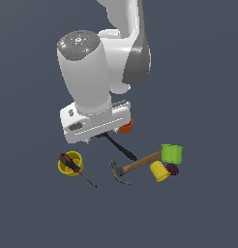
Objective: Pick up a designated object from a clutter of objects.
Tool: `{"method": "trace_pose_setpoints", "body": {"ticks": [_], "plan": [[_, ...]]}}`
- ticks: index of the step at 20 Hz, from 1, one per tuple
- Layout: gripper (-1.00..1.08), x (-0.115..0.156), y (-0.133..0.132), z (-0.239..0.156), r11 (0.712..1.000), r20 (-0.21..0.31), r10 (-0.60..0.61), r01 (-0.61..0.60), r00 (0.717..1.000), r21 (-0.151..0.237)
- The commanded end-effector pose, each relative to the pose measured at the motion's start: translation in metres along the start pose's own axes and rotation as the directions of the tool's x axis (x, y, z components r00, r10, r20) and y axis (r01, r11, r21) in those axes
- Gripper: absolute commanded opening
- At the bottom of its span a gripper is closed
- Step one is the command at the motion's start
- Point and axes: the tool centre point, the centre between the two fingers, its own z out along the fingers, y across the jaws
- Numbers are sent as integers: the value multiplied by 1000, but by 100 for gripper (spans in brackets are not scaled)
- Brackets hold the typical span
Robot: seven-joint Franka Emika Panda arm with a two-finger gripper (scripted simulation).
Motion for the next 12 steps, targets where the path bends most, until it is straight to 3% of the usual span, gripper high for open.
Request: {"method": "trace_pose_setpoints", "body": {"ticks": [1,12], "plan": [[100,4,12,8,999,-2,-54,54,999,-3],[100,16,64,45,960,-5,-281,280,960,-17]]}}
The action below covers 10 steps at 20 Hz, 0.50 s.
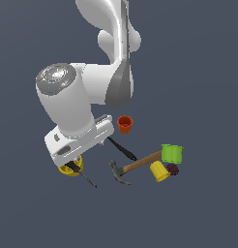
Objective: Pick up a designated object from a clutter of objects.
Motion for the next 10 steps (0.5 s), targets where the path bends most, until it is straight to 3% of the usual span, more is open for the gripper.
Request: {"method": "trace_pose_setpoints", "body": {"ticks": [1,10], "plan": [[100,-1,12,9,999,-1,-54,54,999,-3],[100,-8,49,41,974,-2,-224,224,975,-13]]}}
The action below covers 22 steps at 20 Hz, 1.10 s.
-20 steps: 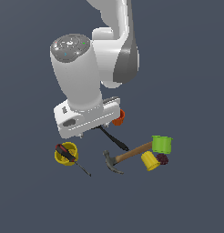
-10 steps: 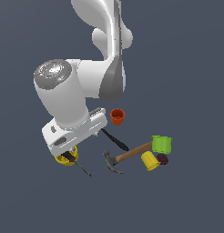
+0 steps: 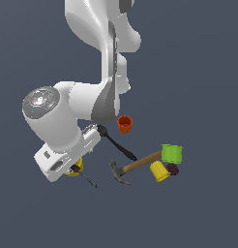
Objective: Pick up a designated object from a clutter of objects.
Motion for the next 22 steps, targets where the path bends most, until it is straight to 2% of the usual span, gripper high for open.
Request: {"method": "trace_pose_setpoints", "body": {"ticks": [1,10,17,22], "plan": [[100,-3,8,8,999,-1,-42,42,999,-3],[100,-12,23,24,992,-1,-123,123,992,-8],[100,-13,24,27,992,0,-128,128,992,-7],[100,-13,24,46,992,0,-130,130,992,-8]]}}
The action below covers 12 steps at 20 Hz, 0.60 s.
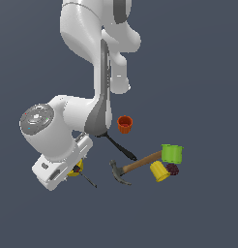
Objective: Pick up a designated object from a clutter of objects.
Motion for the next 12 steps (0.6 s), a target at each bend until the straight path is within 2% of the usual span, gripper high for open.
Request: {"method": "trace_pose_setpoints", "body": {"ticks": [1,6,12], "plan": [[100,0,-1,14,1000,0,-1,1,1000,1],[100,-1,-1,35,1000,0,-3,3,1000,1],[100,0,0,38,1000,0,-3,3,1000,1]]}}
